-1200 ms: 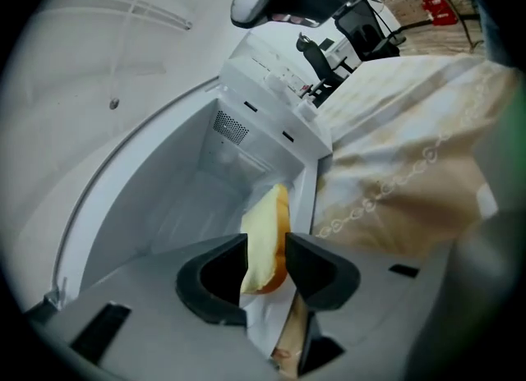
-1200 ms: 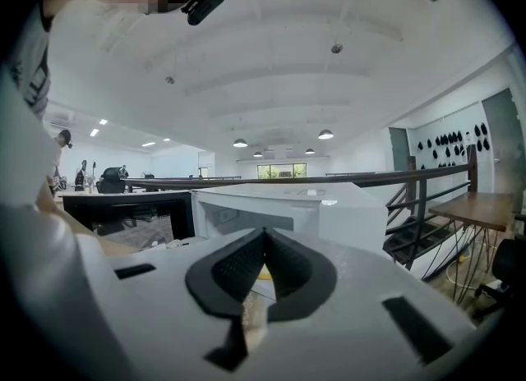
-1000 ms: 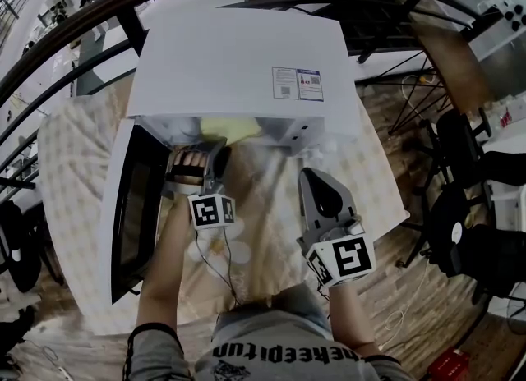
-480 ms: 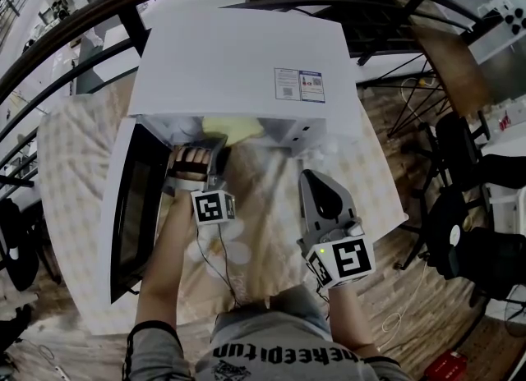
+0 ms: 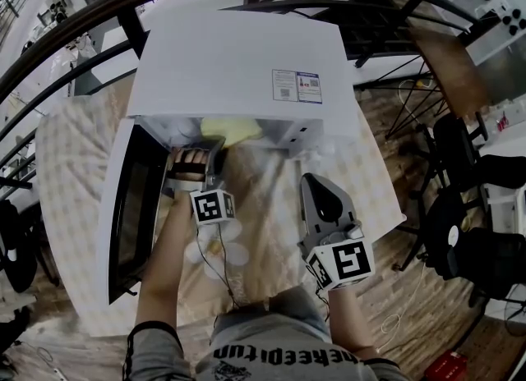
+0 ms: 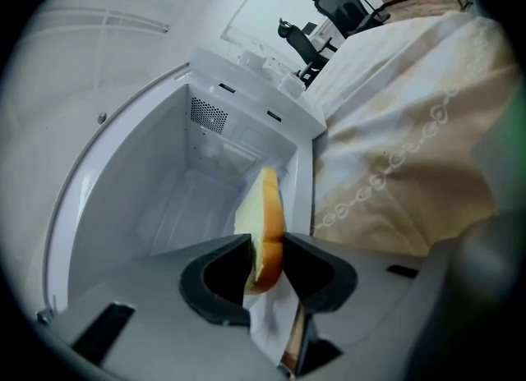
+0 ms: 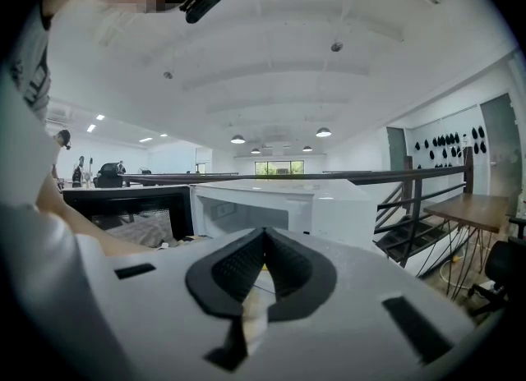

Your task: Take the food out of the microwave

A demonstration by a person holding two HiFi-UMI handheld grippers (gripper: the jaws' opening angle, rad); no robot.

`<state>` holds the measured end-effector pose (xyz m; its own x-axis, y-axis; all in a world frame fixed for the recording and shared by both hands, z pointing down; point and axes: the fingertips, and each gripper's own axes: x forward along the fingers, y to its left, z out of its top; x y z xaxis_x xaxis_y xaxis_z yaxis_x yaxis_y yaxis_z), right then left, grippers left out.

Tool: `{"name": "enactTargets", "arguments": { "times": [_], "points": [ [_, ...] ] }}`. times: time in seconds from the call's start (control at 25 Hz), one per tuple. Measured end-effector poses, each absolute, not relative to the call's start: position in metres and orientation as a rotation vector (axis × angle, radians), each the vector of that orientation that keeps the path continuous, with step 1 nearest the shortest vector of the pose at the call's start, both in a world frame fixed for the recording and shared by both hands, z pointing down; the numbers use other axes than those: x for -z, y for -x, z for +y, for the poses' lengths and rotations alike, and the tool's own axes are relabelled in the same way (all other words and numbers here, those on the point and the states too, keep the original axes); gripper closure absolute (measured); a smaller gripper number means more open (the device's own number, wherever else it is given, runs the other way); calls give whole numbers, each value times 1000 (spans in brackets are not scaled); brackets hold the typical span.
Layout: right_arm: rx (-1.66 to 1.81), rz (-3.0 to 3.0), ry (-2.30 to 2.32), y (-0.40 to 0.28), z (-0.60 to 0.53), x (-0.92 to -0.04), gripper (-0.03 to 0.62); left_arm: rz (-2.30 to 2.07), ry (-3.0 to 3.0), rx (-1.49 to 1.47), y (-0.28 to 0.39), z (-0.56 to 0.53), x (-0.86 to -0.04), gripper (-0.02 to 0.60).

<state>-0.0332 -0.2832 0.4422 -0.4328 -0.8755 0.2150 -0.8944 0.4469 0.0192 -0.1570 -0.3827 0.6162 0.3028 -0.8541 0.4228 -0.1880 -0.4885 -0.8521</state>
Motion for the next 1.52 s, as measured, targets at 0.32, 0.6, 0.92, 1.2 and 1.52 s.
{"name": "enactTargets", "arguments": {
  "times": [0.32, 0.6, 0.92, 1.2, 1.52],
  "points": [
    [-134, -2516, -1548, 34, -277, -438, 589, 987, 1918, 1156, 156, -370, -599, 491],
    [-106, -2551, -1528, 37, -271, -427, 589, 1078, 1962, 1116, 157, -353, -576, 500],
    [-75, -2601, -1484, 37, -266, -410, 589, 1231, 2090, 1047, 158, -331, -551, 502],
    [-50, -2636, -1415, 40, -255, -401, 589, 1351, 2159, 998, 161, -306, -531, 502],
    [-29, -2677, -1348, 40, -238, -392, 589, 1491, 2210, 933, 166, -275, -509, 502]
  ]
}}
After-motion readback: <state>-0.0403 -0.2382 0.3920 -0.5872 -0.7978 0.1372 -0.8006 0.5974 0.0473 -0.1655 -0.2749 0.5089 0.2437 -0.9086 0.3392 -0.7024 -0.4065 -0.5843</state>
